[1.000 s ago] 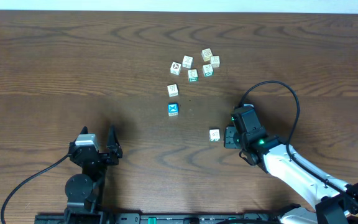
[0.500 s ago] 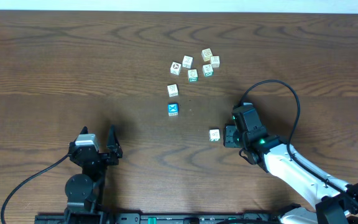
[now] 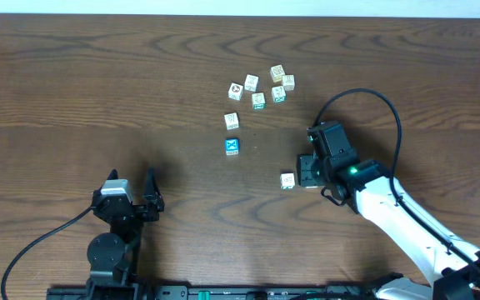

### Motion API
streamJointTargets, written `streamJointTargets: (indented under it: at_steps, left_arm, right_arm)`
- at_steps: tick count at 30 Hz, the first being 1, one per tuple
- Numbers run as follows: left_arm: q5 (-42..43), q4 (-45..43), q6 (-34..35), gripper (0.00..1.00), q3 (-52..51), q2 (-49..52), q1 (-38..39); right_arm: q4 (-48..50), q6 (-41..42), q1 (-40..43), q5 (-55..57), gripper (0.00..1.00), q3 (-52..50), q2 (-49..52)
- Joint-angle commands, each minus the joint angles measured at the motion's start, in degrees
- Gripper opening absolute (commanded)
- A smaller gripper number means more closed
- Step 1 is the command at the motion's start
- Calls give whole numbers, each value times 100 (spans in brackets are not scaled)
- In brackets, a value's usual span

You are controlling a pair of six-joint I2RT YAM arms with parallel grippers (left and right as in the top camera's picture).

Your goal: Lift 4 blocks

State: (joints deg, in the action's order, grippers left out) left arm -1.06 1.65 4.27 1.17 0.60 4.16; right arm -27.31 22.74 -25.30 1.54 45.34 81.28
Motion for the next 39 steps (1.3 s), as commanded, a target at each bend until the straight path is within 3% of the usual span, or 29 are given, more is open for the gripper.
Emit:
streamJointTargets:
  at_steps: [1, 5, 11, 30, 39]
  left_arm:
    - [-175, 238, 7, 75, -94, -37, -33]
    - [-175, 238, 7, 75, -94, -37, -33]
    - [-175, 238, 4, 75, -94, -37, -33]
    - [-175, 238, 7, 75, -94, -37, -33]
    - [-175, 238, 4, 75, -94, -37, -33]
  right_arm:
    - [-116, -116, 13, 105, 40, 173, -15]
    - [-374, 181, 15, 667, 18, 177, -15]
    - [-616, 273, 72, 986, 5, 175, -13]
    - [-466, 291, 205, 813, 1, 92, 1158]
    - [-367, 129, 195, 404, 1, 92, 1191]
